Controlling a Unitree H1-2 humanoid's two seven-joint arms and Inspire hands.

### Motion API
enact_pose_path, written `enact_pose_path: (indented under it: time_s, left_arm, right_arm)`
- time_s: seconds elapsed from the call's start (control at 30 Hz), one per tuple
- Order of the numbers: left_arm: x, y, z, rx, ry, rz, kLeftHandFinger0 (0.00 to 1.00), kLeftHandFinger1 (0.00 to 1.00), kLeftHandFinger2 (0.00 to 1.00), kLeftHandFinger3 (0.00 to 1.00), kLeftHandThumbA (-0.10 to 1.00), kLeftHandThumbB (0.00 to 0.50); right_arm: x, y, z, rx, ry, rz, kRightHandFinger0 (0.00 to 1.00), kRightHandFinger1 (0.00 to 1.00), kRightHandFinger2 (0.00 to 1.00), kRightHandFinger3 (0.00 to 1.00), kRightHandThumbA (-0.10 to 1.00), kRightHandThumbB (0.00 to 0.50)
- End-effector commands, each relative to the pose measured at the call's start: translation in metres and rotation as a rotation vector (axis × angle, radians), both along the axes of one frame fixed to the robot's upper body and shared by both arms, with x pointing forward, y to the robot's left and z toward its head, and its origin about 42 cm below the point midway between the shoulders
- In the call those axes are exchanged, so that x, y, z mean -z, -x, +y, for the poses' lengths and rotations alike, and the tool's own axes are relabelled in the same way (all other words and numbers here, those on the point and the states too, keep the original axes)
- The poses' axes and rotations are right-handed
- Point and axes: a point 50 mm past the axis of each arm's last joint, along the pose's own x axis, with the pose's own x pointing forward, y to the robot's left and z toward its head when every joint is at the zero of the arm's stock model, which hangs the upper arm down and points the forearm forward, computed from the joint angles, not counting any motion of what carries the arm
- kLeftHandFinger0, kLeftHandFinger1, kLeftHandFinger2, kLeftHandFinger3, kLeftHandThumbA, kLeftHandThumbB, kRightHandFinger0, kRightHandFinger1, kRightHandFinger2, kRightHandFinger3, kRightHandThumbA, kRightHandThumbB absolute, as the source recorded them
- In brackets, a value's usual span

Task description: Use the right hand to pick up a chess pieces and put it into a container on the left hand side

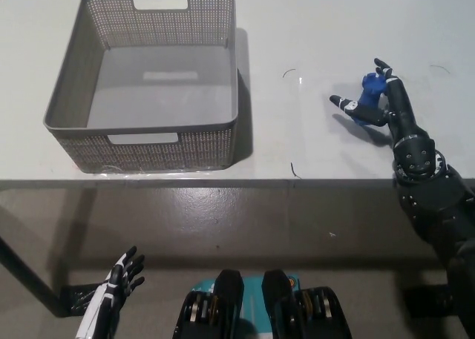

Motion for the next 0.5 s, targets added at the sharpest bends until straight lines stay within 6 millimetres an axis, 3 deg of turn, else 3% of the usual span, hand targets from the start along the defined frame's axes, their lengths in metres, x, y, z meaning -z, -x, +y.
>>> enact_pose_path:
  time_s: [0.0, 0.07, 0.13, 0.2, 0.23, 0.27, 0.3, 0.33, 0.37, 0.4, 0.43, 0.47]
  left_arm:
    - [-0.010, -0.005, 0.006, 0.014, -0.016, -0.057, 1.00, 1.00, 1.00, 1.00, 1.00, 0.412]
    - [-0.010, -0.006, 0.006, 0.012, -0.013, -0.055, 1.00, 1.00, 1.00, 1.00, 1.00, 0.420]
    - [-0.010, -0.006, 0.005, 0.008, -0.014, -0.062, 1.00, 1.00, 1.00, 1.00, 1.00, 0.412]
    - [-0.010, -0.006, 0.005, 0.009, -0.015, -0.061, 1.00, 1.00, 1.00, 1.00, 1.00, 0.426]
    - [-0.010, -0.006, 0.005, 0.010, -0.014, -0.060, 1.00, 1.00, 1.00, 1.00, 1.00, 0.429]
    - [-0.010, -0.007, 0.005, 0.010, -0.015, -0.062, 1.00, 1.00, 1.00, 1.00, 1.00, 0.430]
    - [-0.011, -0.008, 0.004, 0.007, -0.019, -0.067, 1.00, 1.00, 1.00, 1.00, 1.00, 0.431]
    - [-0.012, -0.008, 0.004, 0.007, -0.016, -0.067, 1.00, 1.00, 1.00, 1.00, 1.00, 0.425]
    - [-0.012, -0.008, 0.003, 0.008, -0.015, -0.070, 1.00, 1.00, 1.00, 1.00, 1.00, 0.424]
    - [-0.012, -0.008, 0.004, 0.010, -0.016, -0.070, 1.00, 1.00, 1.00, 1.00, 1.00, 0.425]
    - [-0.013, -0.008, 0.003, 0.012, -0.017, -0.070, 1.00, 1.00, 1.00, 1.00, 1.00, 0.433]
    - [-0.013, -0.009, 0.003, 0.014, -0.017, -0.070, 1.00, 1.00, 1.00, 1.00, 1.00, 0.441]
  right_arm:
    - [-0.021, -0.010, 0.001, 0.009, -0.032, -0.031, 1.00, 1.00, 1.00, 1.00, 1.00, 0.368]
    - [-0.023, -0.011, 0.002, 0.028, -0.069, -0.035, 1.00, 1.00, 1.00, 1.00, 1.00, 0.346]
    - [-0.027, -0.013, 0.004, 0.084, -0.168, -0.041, 1.00, 1.00, 1.00, 1.00, 0.90, 0.370]
    - [-0.032, -0.016, 0.006, 0.141, -0.180, -0.044, 1.00, 1.00, 1.00, 1.00, 0.76, 0.292]
    - [-0.035, -0.017, 0.006, 0.172, -0.179, -0.048, 0.75, 0.78, 0.84, 0.99, 0.66, 0.301]
    - [-0.039, -0.018, 0.007, 0.202, -0.184, -0.049, 0.64, 0.68, 0.77, 0.92, 0.62, 0.303]
    - [-0.044, -0.020, 0.008, 0.245, -0.206, -0.045, 0.26, 0.32, 0.45, 0.60, 0.46, 0.271]
    - [-0.047, -0.021, 0.008, 0.275, -0.251, -0.060, 0.11, 0.29, 0.43, 0.45, 0.21, 0.242]
    - [-0.049, -0.022, 0.007, 0.287, -0.267, -0.072, 0.04, 0.20, 0.30, 0.27, 0.15, 0.213]
    - [-0.051, -0.022, 0.007, 0.293, -0.276, -0.077, 0.00, 0.18, 0.37, 0.24, -0.01, 0.192]
    - [-0.052, -0.022, 0.006, 0.297, -0.286, -0.085, 0.00, 0.14, 0.42, 0.28, -0.09, 0.170]
    - [-0.053, -0.022, 0.006, 0.299, -0.298, -0.095, 0.00, 0.13, 0.43, 0.30, -0.10, 0.162]
